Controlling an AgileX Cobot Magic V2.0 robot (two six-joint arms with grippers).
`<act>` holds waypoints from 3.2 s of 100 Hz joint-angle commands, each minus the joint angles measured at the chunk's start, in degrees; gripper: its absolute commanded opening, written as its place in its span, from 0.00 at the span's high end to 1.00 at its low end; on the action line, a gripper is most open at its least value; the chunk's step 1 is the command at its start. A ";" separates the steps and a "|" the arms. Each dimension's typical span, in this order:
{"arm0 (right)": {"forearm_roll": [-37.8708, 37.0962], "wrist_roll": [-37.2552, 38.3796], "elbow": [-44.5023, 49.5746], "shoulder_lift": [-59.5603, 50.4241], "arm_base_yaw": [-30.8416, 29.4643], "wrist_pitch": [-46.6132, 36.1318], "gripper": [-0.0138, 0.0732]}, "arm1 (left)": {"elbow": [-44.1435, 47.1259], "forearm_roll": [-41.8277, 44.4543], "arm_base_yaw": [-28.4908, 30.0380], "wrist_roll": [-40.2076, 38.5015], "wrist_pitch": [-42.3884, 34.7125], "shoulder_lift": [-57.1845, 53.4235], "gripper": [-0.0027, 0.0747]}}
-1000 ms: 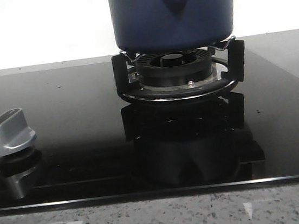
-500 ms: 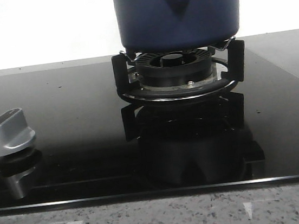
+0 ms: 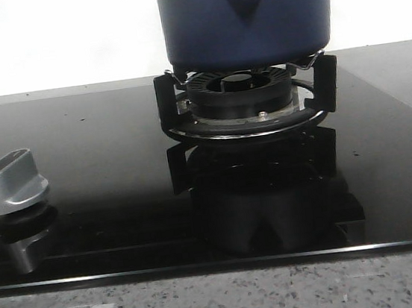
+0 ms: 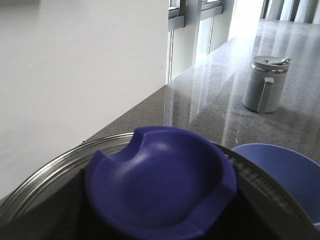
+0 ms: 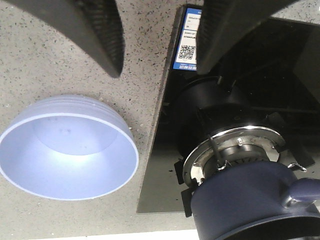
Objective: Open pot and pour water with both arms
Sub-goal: 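Reach the right gripper to the light blue bowl rim and grasp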
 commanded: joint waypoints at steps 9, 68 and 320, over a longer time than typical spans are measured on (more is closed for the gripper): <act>0.76 -0.55 -1.73 1.66 -0.29 -3.90 0.50 | -2.30 -5.27 -0.25 -0.71 1.84 -5.69 0.56; 0.76 -0.55 -1.73 1.66 -0.29 -3.90 0.50 | 7.83 6.67 10.75 -16.10 1.02 -20.04 0.56; -5.16 26.85 -22.33 65.23 -17.33 -0.84 0.75 | 30.16 8.70 12.66 -15.85 -5.26 -42.40 0.56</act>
